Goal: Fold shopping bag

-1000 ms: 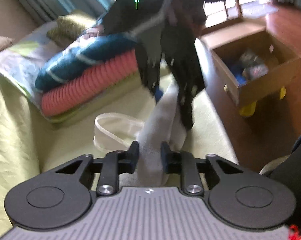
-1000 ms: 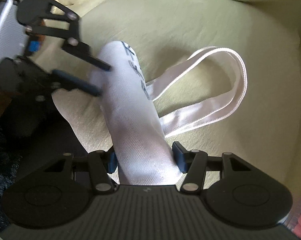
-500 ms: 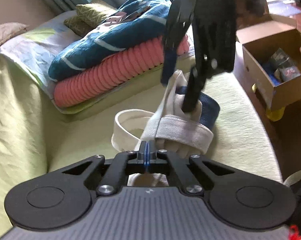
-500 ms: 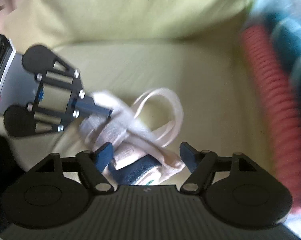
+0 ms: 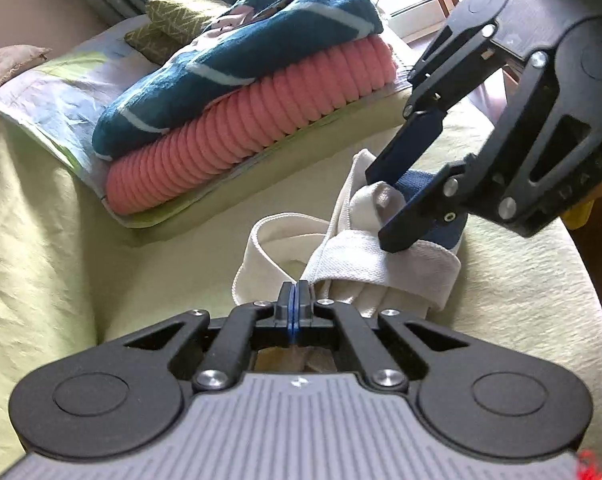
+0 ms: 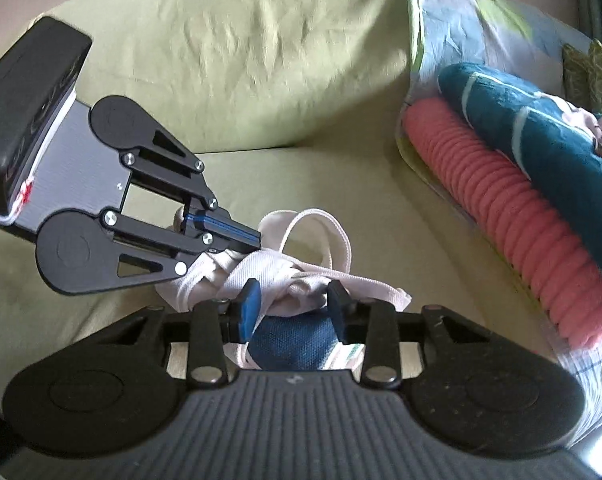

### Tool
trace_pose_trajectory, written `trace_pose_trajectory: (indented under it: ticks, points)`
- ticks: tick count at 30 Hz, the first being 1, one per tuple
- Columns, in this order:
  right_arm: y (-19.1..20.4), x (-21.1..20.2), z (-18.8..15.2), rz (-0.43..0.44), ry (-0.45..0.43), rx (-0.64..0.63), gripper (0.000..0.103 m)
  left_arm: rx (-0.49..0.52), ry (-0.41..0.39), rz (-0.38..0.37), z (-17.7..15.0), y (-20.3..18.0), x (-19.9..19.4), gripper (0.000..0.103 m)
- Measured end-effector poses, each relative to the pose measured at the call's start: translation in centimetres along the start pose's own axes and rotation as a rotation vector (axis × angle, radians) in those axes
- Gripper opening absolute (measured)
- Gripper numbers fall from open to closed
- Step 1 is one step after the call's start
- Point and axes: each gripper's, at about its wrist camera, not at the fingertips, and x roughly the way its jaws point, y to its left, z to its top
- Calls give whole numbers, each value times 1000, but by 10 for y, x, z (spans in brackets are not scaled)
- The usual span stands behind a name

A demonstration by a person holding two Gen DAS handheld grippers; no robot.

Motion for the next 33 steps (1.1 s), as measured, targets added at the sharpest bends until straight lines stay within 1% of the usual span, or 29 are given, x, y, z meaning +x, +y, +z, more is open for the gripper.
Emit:
trace_pose_trajectory:
  ticks: [6,9,12,17,26,30,33]
  points:
    - [-2,5,-2,-16,-5,10,33,-6,-7,27,-1,-6,-6,0]
    - [-2,6,0,-21,-2,18,33,-26,-15,14,-3,-4,-18,0]
    - [-3,6,2,-25,2,25,33,-34,-6,-4,-4,1,-27,0]
    - [-3,7,5,-33,8,38,33,-24,12,-7,-3,0,-27,0]
    - [-3,9,11,-45,21,67,33,-72,17,-20,-4,6,-24,0]
    - [-3,-8,11,-65,36,209,32,-85,18,-22,-4,7,-22,0]
    - [-4,-22,-2,-63,86,324,31,-85,18,-20,-4,8,-19,0]
